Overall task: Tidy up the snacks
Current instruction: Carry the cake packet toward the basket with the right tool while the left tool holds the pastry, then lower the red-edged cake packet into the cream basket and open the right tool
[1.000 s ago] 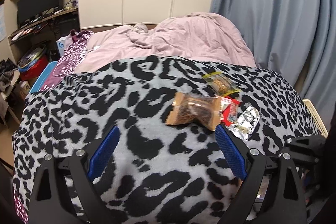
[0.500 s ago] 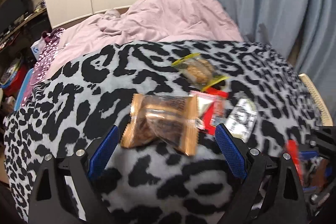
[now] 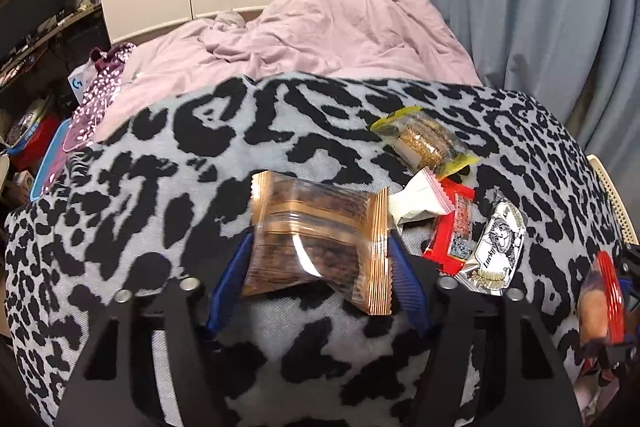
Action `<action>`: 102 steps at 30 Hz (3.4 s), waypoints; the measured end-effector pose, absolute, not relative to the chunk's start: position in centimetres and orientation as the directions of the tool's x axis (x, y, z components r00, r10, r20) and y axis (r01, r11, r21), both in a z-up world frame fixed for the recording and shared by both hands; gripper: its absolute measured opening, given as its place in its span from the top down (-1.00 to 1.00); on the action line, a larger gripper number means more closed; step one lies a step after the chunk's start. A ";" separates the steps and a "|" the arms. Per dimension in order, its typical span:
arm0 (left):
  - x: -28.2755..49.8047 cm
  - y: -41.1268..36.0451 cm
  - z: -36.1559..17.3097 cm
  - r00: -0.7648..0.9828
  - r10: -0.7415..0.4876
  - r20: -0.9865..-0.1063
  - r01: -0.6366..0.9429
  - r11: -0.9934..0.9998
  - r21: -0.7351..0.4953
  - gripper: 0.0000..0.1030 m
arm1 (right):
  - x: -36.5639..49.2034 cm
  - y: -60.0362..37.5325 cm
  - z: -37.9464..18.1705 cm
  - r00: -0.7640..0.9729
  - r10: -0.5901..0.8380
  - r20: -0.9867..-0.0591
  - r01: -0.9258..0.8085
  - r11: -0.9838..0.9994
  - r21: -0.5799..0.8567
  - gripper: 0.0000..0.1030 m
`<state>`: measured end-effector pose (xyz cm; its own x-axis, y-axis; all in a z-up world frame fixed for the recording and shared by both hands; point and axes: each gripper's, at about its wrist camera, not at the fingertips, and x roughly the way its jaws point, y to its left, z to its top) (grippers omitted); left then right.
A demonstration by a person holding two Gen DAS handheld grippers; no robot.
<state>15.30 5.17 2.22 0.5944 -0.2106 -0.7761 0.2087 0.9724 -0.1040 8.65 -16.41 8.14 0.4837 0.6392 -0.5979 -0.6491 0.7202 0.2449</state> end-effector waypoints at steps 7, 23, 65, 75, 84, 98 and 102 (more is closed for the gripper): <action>13.7 5.5 3.5 0.619 -0.202 -0.759 0.207 0.974 -0.090 -0.15 | 8.5 -17.6 8.7 0.521 0.629 -0.577 -0.617 0.745 0.254 0.19; 10.7 2.1 6.9 0.655 -0.267 -0.707 0.268 0.957 -0.112 -0.15 | 7.3 -23.8 9.6 0.646 0.556 -0.523 -0.480 0.829 0.288 0.19; 8.7 -11.5 8.9 0.574 -0.446 -0.687 0.499 0.855 -0.137 -0.16 | -2.2 -48.2 7.5 0.847 -0.019 -0.531 0.243 0.902 0.356 0.19; 8.1 -13.0 8.8 0.556 -0.465 -0.689 0.529 0.837 -0.139 -0.17 | -1.3 -50.4 6.0 0.825 -0.046 -0.564 0.312 0.868 0.386 0.19; 8.1 -14.1 8.2 0.545 -0.463 -0.699 0.537 0.833 -0.134 -0.17 | 0.0 -51.5 5.9 0.820 -0.061 -0.568 0.340 0.851 0.399 0.19; 7.9 -15.8 7.7 0.561 -0.448 -0.696 0.550 0.830 -0.091 -0.17 | 3.7 -52.6 4.7 0.782 -0.138 -0.608 0.420 0.837 0.351 0.15; 8.0 -16.4 7.7 0.560 -0.447 -0.697 0.556 0.827 -0.084 -0.17 | 4.3 -53.2 4.1 0.775 -0.146 -0.615 0.439 0.824 0.357 -0.10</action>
